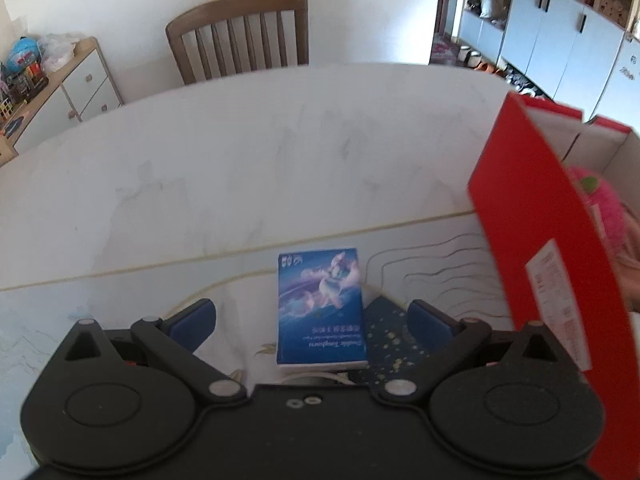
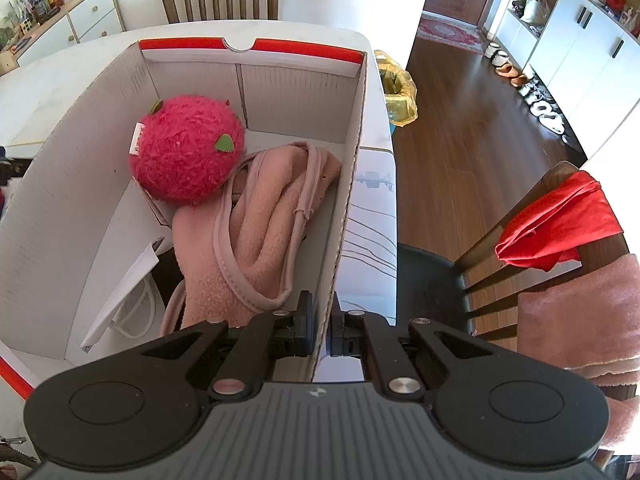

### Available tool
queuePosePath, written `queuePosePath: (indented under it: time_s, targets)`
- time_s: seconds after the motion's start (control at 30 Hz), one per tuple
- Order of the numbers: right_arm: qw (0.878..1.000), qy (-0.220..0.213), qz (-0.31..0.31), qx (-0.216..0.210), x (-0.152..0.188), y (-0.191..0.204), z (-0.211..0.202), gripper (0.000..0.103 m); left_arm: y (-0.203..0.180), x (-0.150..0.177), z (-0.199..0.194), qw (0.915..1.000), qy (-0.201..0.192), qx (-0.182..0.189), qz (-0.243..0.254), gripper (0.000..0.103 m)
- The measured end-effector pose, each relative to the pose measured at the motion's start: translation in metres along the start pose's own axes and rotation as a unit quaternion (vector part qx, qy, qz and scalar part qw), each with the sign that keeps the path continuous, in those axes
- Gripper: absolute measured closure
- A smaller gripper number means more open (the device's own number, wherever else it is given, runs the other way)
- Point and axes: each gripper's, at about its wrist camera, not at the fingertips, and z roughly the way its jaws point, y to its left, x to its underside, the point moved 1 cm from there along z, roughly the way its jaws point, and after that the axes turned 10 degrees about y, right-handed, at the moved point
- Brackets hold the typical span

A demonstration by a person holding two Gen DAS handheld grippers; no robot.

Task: Organize objects
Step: 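Move the left gripper to the blue card box and grasp it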

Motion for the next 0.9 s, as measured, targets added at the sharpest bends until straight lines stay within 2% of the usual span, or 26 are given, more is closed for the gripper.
queuePosePath:
  time_s: [0.2, 0.47, 0.53, 0.73, 0.9]
  targets:
    - [1.0, 0.004, 0.0, 0.002, 0.002, 0.003, 0.0, 0.097, 0.002, 0.002, 0.017, 0.9999, 0.012, -0.002, -0.003, 0.006]
    - [1.0, 0.006, 0.0, 0.002, 0.004, 0.002, 0.0, 0.097, -0.002, 0.002, 0.023, 0.9999, 0.016, -0.005, 0.001, 0.027]
    - [1.0, 0.007, 0.0, 0.001, 0.004, 0.003, 0.0, 0.097, -0.002, 0.002, 0.022, 0.9999, 0.017, -0.001, 0.0, 0.029]
    - [1.0, 0.007, 0.0, 0.001, 0.004, 0.003, 0.0, 0.097, -0.003, 0.003, 0.019, 0.9998, 0.017, -0.002, -0.006, 0.051]
    - [1.0, 0.006, 0.0, 0.001, 0.003, 0.003, 0.0, 0.097, -0.007, 0.005, 0.014, 0.9997, 0.022, -0.006, -0.004, 0.055]
